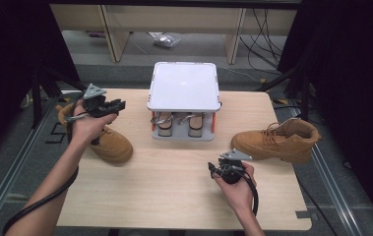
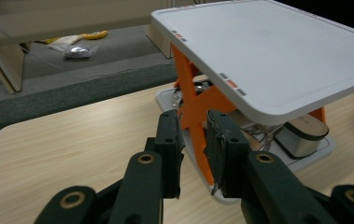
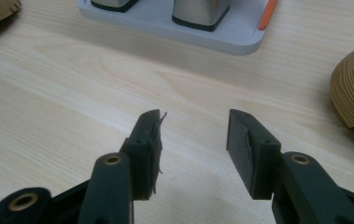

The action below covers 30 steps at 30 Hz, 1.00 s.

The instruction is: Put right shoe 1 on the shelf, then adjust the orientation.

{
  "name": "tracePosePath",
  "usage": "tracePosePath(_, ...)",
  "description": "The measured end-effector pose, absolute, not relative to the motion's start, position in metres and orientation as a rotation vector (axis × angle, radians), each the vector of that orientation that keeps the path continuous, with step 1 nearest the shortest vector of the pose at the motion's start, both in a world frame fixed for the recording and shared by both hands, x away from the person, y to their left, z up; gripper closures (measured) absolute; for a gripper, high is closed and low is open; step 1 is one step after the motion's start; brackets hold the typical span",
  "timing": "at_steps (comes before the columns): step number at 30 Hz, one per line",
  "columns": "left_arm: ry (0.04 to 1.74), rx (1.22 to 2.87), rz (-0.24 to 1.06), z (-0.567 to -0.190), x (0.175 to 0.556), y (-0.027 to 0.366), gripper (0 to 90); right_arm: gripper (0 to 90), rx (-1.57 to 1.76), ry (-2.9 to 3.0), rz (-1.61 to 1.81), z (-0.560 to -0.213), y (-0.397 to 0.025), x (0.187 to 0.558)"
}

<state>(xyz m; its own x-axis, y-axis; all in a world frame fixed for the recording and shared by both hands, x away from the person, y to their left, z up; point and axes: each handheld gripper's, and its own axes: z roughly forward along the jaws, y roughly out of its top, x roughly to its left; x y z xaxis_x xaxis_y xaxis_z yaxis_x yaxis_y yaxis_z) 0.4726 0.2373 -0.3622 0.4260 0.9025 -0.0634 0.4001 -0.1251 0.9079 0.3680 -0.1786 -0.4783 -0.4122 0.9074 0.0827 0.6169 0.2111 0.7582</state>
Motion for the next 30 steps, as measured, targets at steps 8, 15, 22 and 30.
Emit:
tracePosePath(8, 1.177, 1.687, 0.711, -0.354, 0.46, 0.275, 72.2, 55.4, 1.429, 2.072, 1.083, -0.471, -0.188, 0.364)
tracePosePath(15, 1.212, 1.676, 0.723, -0.355, 0.459, 0.288, 72.0, 55.4, 1.467, 2.059, 1.094, -0.471, -0.19, 0.362)
tracePosePath(22, 1.242, 1.671, 0.728, -0.357, 0.459, 0.297, 71.7, 55.4, 1.451, 2.072, 1.075, -0.473, -0.19, 0.361)
tracePosePath(30, 1.285, 1.654, 0.756, -0.356, 0.459, 0.313, 69.8, 55.4, 1.465, 2.063, 1.103, -0.471, -0.191, 0.362)
